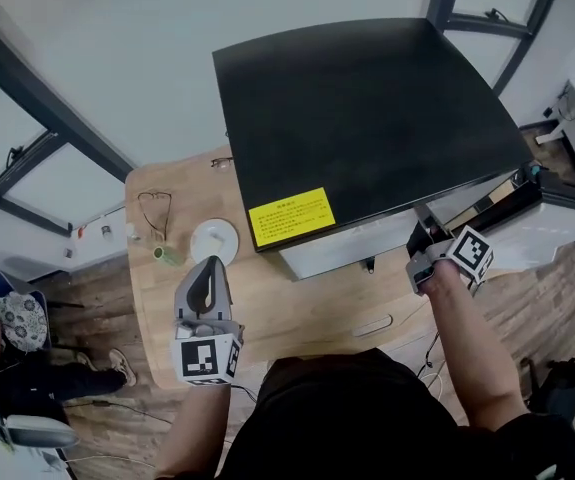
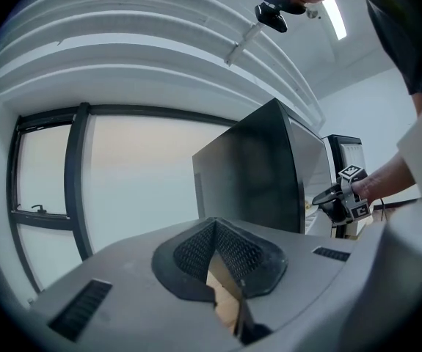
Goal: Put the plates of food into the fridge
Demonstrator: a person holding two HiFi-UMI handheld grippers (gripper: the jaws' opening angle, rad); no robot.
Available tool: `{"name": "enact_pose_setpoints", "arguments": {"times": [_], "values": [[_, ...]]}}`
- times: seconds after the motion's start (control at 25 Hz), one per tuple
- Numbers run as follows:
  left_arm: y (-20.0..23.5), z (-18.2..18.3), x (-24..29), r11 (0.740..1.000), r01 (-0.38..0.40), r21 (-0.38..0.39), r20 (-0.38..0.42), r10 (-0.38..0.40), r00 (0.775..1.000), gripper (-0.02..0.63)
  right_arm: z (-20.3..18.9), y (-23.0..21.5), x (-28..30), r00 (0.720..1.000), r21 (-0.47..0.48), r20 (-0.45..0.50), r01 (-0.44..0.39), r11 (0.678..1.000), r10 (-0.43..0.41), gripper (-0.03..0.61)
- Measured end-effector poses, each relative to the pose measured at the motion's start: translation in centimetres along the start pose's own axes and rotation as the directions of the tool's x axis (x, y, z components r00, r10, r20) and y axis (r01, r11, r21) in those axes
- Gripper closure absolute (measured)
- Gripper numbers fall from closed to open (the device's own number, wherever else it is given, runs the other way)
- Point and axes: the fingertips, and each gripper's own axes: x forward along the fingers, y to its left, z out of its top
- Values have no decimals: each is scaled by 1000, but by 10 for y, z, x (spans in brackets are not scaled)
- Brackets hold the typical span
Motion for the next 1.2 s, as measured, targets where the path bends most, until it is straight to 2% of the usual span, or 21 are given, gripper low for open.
{"name": "enact_pose_setpoints", "arguments": {"times": [0.12,0.2,0.32,0.6,0.72,1.04,1.2], "values": [[-5,-3,-1,1000,-14,3,-13,14,1000,611,5,7,8,999,-127,-28,26,992,-30,524],[-9,-5,-1,1000,-20,5,-23,20,1000,611,6,8,12,995,-225,-52,68,972,-81,491],[-14,-9,-4,1000,-28,11,-37,29,999,611,2,6,12,984,-352,-79,120,929,-157,474],[-23,-8,-6,999,-38,28,-36,39,999,611,3,1,9,961,-532,-80,183,827,-264,410],[-18,-7,-11,999,-32,18,-26,33,999,611,7,-5,7,947,-584,-17,250,773,-319,402],[16,-7,-31,999,-50,-1,-12,50,999,611,12,-13,-9,892,-651,110,398,646,-439,371],[25,-7,-39,1000,-27,2,-5,27,1000,611,8,-6,-20,890,-634,154,423,648,-430,365]]}}
